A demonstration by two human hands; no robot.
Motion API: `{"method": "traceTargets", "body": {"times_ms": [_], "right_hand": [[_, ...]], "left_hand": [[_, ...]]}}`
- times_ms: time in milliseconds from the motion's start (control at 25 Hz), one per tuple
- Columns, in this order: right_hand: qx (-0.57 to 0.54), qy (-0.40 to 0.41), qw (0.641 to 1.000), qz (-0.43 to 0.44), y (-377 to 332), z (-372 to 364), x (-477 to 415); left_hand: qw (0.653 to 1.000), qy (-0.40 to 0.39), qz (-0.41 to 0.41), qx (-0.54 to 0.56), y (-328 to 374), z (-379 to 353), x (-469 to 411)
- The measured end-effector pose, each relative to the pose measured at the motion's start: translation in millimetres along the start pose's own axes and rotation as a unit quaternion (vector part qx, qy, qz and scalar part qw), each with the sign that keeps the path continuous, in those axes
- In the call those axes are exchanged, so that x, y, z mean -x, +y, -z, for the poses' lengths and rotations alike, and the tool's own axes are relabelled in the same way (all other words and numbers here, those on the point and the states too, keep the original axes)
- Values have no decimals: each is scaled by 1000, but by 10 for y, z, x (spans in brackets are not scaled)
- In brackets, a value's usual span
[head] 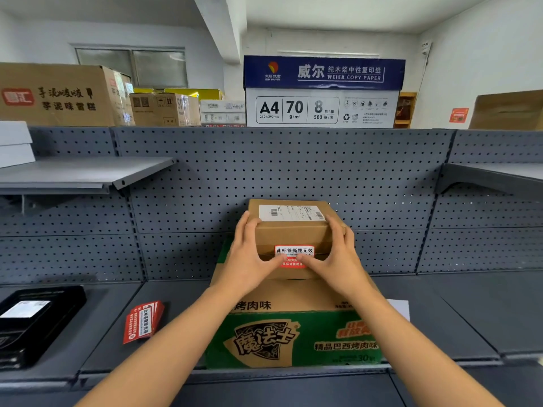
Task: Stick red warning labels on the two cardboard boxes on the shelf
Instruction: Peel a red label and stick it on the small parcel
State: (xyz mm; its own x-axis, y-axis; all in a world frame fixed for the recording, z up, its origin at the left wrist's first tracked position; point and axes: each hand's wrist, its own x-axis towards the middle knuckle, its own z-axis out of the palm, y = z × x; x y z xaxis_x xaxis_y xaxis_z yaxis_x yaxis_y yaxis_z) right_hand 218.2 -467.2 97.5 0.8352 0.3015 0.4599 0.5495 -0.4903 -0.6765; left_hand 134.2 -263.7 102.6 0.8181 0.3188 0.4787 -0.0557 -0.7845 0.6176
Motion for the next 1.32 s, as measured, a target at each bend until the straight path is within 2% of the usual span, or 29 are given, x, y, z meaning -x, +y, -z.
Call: {"method": "traceTargets", "body": {"times_ms": [160,360,640,840,1040,1200,1320], "right_hand": [[97,39,995,-2,-48,-92,97],[141,67,987,-23,-92,-157,97],[109,76,991,-24,-69,-101,81],[90,54,994,13,83,-14,81],[138,-2,989,44,191,19,103],[186,-11,982,41,169,5,108],[197,19,979,48,106,-35,112]], "left_hand": [[995,49,0,-87,23,-66,112],[988,77,-3,-137,32,-122,98],[991,91,5,-99,21,-43,57],[994,61,-28,-81,-65,36,67],[988,29,-52,-144,-127,53,90],[980,21,-55,-192,-148,20,88],[973,30,-45,-224,-90,-12,92]]}}
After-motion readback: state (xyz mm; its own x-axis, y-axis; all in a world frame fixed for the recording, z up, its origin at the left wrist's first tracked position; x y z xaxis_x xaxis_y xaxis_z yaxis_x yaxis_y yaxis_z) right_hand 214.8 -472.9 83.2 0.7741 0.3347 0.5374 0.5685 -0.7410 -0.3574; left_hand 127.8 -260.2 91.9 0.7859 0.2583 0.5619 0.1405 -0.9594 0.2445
